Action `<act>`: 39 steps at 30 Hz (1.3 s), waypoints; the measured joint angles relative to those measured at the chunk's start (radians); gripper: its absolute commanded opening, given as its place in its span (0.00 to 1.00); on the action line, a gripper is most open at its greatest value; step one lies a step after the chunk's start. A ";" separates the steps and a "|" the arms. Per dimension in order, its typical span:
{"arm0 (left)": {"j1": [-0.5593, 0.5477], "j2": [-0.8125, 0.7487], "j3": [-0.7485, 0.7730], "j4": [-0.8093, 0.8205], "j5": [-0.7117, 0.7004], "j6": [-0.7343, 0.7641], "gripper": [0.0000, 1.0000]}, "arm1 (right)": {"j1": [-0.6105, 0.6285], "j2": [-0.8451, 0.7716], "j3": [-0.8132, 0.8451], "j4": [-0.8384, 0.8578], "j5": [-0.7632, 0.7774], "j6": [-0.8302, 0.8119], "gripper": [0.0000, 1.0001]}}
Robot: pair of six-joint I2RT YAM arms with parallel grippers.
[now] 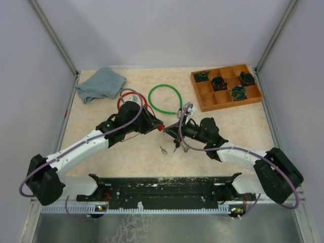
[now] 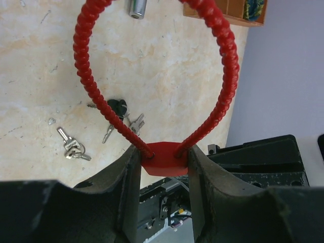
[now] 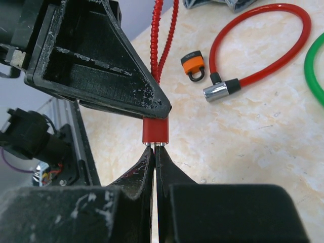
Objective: Unlock with the key
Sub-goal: Unlock the lock.
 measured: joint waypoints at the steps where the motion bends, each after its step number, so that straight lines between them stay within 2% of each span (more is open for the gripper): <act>1: 0.000 -0.008 -0.009 0.014 0.001 0.000 0.00 | -0.002 0.000 -0.006 0.019 -0.002 0.020 0.00; 11: 0.008 -0.140 -0.122 0.187 0.027 0.031 0.00 | -0.013 0.033 -0.056 0.270 -0.026 0.321 0.00; 19: 0.008 -0.325 -0.321 0.502 0.052 0.046 0.00 | -0.012 0.075 -0.069 0.510 -0.029 0.590 0.00; 28: 0.006 -0.380 -0.418 0.745 0.095 0.115 0.00 | -0.004 0.106 -0.067 0.637 -0.030 0.790 0.00; 31: 0.005 -0.394 -0.417 0.723 0.072 0.127 0.00 | 0.008 0.107 -0.055 0.616 -0.021 0.768 0.01; 36: -0.013 -0.404 -0.343 0.488 -0.038 0.061 0.00 | 0.042 0.027 -0.024 0.394 0.027 0.560 0.22; 39: -0.027 -0.391 -0.277 0.336 -0.093 -0.014 0.00 | 0.055 -0.047 -0.005 0.246 0.053 0.409 0.30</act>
